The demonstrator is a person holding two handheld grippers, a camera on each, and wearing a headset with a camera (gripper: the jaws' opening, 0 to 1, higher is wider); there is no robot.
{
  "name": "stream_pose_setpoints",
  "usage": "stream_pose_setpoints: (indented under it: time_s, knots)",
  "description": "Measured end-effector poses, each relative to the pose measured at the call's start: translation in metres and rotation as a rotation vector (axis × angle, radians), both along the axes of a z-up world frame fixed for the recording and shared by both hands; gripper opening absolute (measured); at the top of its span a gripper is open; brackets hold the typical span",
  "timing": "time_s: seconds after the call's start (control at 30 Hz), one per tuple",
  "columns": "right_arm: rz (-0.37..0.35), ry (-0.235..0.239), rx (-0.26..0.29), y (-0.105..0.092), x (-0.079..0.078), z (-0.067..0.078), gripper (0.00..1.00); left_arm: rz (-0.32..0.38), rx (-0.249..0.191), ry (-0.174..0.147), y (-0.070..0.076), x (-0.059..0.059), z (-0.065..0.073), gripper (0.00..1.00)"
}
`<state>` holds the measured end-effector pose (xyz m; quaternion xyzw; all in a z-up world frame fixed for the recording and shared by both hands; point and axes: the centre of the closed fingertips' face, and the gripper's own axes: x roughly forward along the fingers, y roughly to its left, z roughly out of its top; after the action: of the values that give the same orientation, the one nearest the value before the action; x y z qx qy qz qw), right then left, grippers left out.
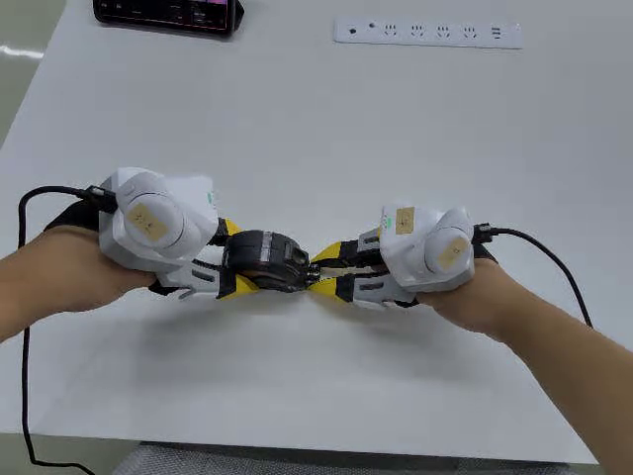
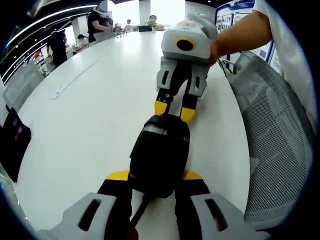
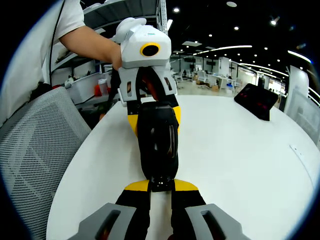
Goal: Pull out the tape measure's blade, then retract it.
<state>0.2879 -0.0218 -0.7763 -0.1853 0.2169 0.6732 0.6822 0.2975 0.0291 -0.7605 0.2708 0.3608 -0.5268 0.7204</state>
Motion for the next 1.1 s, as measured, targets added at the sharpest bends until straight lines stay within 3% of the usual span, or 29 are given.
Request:
stream_pose_setpoints:
  time_s: [1.1]
  knots:
    - [-0.004, -0.012, -0.016, -0.011, 0.001, 0.001, 0.09, -0.015, 0.017, -0.005, 0.001, 0.001, -0.002, 0.27]
